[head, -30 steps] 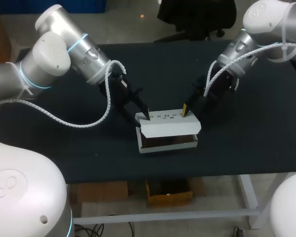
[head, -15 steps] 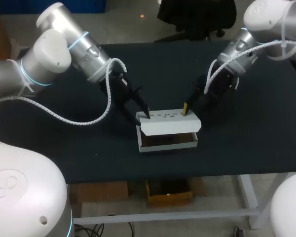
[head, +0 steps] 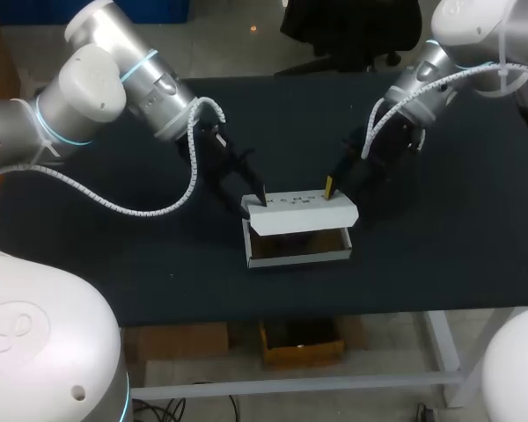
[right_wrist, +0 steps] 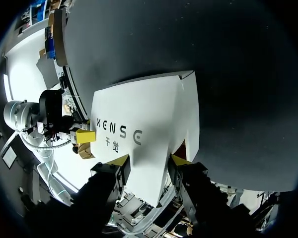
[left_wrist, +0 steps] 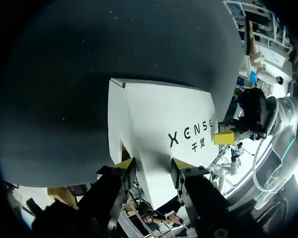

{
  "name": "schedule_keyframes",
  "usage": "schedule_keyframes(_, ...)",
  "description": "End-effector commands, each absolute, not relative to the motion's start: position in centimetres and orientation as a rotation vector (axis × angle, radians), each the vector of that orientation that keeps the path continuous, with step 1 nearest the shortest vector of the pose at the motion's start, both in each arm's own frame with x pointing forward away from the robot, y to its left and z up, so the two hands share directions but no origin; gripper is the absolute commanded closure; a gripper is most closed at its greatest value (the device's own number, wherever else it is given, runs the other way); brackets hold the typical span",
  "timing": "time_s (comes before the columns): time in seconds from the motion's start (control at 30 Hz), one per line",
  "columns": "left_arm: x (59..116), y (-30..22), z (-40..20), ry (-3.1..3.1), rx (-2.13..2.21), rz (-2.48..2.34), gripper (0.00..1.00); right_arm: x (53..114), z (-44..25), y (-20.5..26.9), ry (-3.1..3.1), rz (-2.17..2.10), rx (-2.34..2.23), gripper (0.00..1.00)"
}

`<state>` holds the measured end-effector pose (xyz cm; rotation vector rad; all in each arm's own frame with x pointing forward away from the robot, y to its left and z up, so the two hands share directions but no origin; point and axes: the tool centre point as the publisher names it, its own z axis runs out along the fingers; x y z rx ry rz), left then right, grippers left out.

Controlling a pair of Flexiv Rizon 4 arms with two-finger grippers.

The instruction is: Assemble the packaging by folding the flat box into shape, placing the metal phone stand inside, and closing the box properly

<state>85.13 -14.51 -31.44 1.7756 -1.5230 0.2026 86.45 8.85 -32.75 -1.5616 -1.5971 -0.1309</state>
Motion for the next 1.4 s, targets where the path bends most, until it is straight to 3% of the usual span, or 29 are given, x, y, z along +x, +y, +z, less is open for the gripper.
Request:
schedule_keyframes(0.03,85.5,-14.9,-31.3,-1.524,1.774,0.188,0.55,86.7,-32.4,9.3,-1.598,-0.122,-1.555,0.52)
schedule_keyframes(1.4,86.5,-14.9,-31.6,-1.447,1.685,0.043,0.55,87.3,-32.8,9.5,-1.556,-0.03,-1.536,0.5)
